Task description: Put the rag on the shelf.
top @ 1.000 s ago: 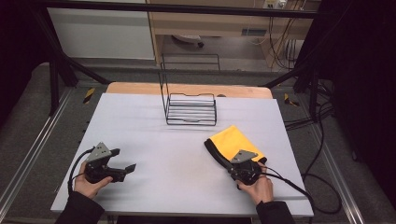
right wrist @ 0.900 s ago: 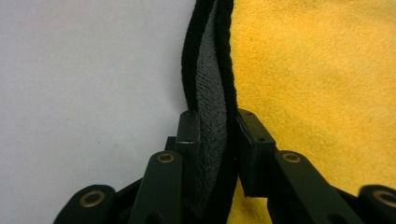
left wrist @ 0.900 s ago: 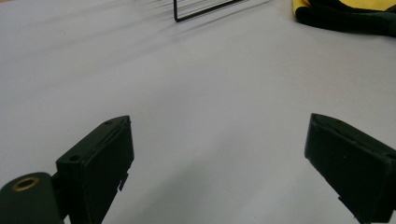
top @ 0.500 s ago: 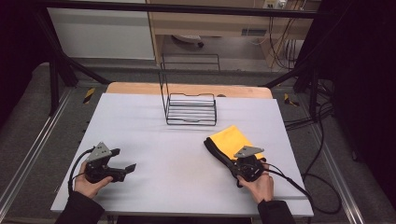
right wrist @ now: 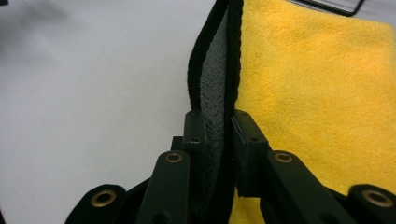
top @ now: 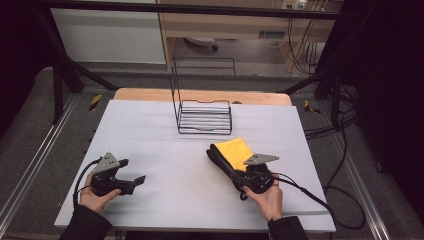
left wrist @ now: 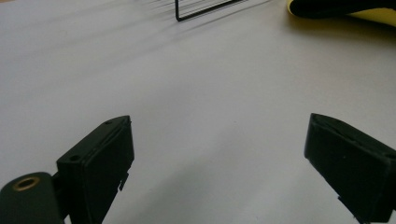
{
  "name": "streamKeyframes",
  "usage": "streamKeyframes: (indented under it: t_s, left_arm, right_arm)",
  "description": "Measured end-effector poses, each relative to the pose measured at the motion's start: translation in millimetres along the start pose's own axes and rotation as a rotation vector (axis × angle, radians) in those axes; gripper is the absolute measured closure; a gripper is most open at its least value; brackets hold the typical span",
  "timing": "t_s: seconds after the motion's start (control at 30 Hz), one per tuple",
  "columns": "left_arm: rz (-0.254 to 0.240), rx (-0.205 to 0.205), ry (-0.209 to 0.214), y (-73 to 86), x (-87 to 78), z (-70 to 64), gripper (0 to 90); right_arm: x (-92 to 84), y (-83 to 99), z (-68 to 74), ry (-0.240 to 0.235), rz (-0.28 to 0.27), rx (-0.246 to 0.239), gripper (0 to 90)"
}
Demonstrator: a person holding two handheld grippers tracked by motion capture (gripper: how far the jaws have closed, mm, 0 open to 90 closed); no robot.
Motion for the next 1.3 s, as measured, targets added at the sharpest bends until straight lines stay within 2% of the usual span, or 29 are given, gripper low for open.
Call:
streamKeyframes:
  t_s: [0.13, 0.4, 0.47, 0.53, 0.73, 0.87, 0.93, 0.97, 1.0, 1.03, 1.07, 1.1, 1.2, 1.27, 1.3]
  left_arm:
    - [0.001, -0.001, -0.004, 0.2, -0.3, 0.4, 8.3]
    - [0.003, 0.004, -0.012, 0.5, -0.7, 1.1, 8.3]
    - [0.004, 0.004, -0.012, 0.6, -0.8, 0.9, 8.3]
    - [0.004, 0.004, -0.012, 0.4, -0.6, 0.7, 8.3]
    - [0.004, 0.002, -0.012, 0.5, -0.4, 0.2, 8.3]
    - [0.006, 0.006, -0.012, 0.5, -0.6, 0.2, 8.3]
    - [0.006, 0.006, -0.012, 0.6, -0.7, 0.1, 8.3]
    - [0.006, 0.007, -0.012, 0.5, -1.0, -0.1, 8.3]
    - [0.005, 0.009, -0.013, 0.4, -1.2, -0.1, 8.3]
    - [0.005, 0.010, -0.013, 0.4, -1.4, -0.1, 8.3]
    - [0.005, 0.008, -0.013, 0.5, -1.3, 0.0, 8.3]
    - [0.005, 0.008, -0.013, 0.5, -1.3, 0.0, 8.3]
    - [0.007, 0.010, -0.014, 0.5, -0.8, -0.4, 8.3]
    - [0.007, 0.009, -0.013, 0.3, -0.4, -1.0, 8.3]
    - [0.007, 0.009, -0.013, 0.3, -0.4, -1.0, 8.3]
  right_arm:
    - [8.5, -5.2, 12.9, -0.018, 0.004, 0.026, 77.7]
    - [28.9, -15.8, 39.8, -0.050, -0.010, 0.035, 77.6]
    - [33.1, -17.7, 44.6, -0.035, -0.007, 0.026, 77.4]
    - [37.8, -19.0, 49.8, -0.041, -0.002, 0.029, 77.3]
    - [54.7, -18.0, 61.1, -0.029, 0.034, -0.012, 75.6]
    - [56.9, -17.3, 62.8, -0.066, 0.039, -0.028, 65.2]
    - [54.3, -19.8, 64.0, -0.088, 0.021, -0.046, 59.5]
    - [49.6, -22.7, 64.0, -0.094, -0.003, -0.065, 54.6]
    - [49.6, -22.7, 64.0, -0.094, -0.003, -0.065, 54.6]
    - [39.9, -28.1, 60.6, -0.081, -0.027, -0.092, 43.6]
    - [34.1, -30.7, 57.0, -0.066, -0.040, -0.101, 41.4]
    - [29.5, -32.2, 53.8, -0.053, -0.053, -0.102, 40.1]
    - [13.7, -31.7, 30.2, 0.002, -0.060, -0.085, 39.2]
    - [8.6, -24.9, 11.3, 0.033, -0.034, -0.064, 40.0]
    - [8.6, -24.9, 11.3, 0.033, -0.034, -0.064, 40.0]
Point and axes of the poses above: each handheld gripper's, and its own axes: x roughly forward along the jaws, y roughly out of its underside, z roughly to its left, the point moved 7 cm from there along x, roughly forward along the jaws, and after that the axes turned 9 degrees about z, right-handed, at the moved point
